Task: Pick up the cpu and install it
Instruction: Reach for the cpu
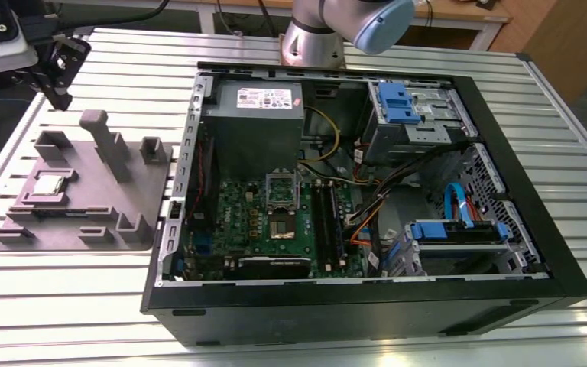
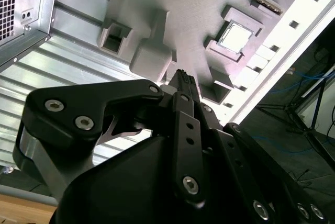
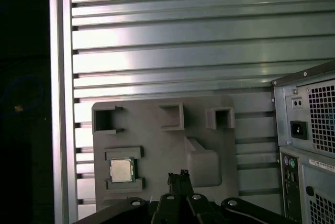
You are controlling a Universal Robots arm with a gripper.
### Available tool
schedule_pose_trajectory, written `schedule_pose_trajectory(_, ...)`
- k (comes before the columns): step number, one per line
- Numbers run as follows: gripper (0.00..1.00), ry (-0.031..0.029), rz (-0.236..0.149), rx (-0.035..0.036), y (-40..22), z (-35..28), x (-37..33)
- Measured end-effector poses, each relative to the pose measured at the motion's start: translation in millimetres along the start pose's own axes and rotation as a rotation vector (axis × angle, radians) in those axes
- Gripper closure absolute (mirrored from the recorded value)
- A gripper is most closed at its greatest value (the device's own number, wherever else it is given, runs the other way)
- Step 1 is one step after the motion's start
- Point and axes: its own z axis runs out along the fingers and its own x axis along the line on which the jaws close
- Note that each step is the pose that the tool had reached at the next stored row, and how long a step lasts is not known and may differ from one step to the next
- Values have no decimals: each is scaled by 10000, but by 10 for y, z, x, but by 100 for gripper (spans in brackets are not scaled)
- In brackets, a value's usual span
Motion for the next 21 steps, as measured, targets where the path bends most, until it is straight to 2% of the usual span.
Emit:
schedule_pose_trajectory(6,90,22,2,2,-7,7,83)
schedule_pose_trajectory(11,90,36,3,3,-17,13,212)
schedule_pose_trajectory(16,90,51,4,4,-30,21,365)
schedule_pose_trajectory(21,90,55,4,4,-47,30,579)
